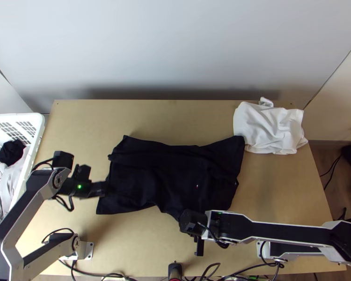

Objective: Fold the t-shirt

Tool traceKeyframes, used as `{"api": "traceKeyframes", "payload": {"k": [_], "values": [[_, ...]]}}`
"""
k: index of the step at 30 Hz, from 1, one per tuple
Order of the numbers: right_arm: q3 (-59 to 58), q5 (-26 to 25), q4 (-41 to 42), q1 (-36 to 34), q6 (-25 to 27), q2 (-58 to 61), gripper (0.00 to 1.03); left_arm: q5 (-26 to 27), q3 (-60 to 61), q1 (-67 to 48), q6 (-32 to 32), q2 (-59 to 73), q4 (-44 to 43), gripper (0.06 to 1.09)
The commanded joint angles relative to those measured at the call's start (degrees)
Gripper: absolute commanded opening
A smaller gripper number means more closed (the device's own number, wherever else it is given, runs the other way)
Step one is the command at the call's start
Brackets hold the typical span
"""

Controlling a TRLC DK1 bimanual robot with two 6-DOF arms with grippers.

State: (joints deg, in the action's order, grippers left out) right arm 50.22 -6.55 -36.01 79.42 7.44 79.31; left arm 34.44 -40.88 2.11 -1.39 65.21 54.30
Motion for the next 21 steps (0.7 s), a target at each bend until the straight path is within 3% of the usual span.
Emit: {"api": "traceKeyframes", "payload": {"k": [1, 8, 21], "values": [[-0.12, -0.05, 0.15, -0.4, -1.2, -0.82, 0.03, -1.83, 0.72, -0.44, 2.09, -3.07, 10.03, 1.04], [0.67, -0.05, 0.06, -1.02, -1.29, -0.73, 0.03, -2.53, 1.86, 0.18, 2.88, -2.37, 0.63, 1.04], [0.23, -0.05, -0.47, -2.51, -1.38, -1.88, 0.03, -12.46, 3.97, 2.46, 11.76, 2.38, -5.26, 1.04]]}}
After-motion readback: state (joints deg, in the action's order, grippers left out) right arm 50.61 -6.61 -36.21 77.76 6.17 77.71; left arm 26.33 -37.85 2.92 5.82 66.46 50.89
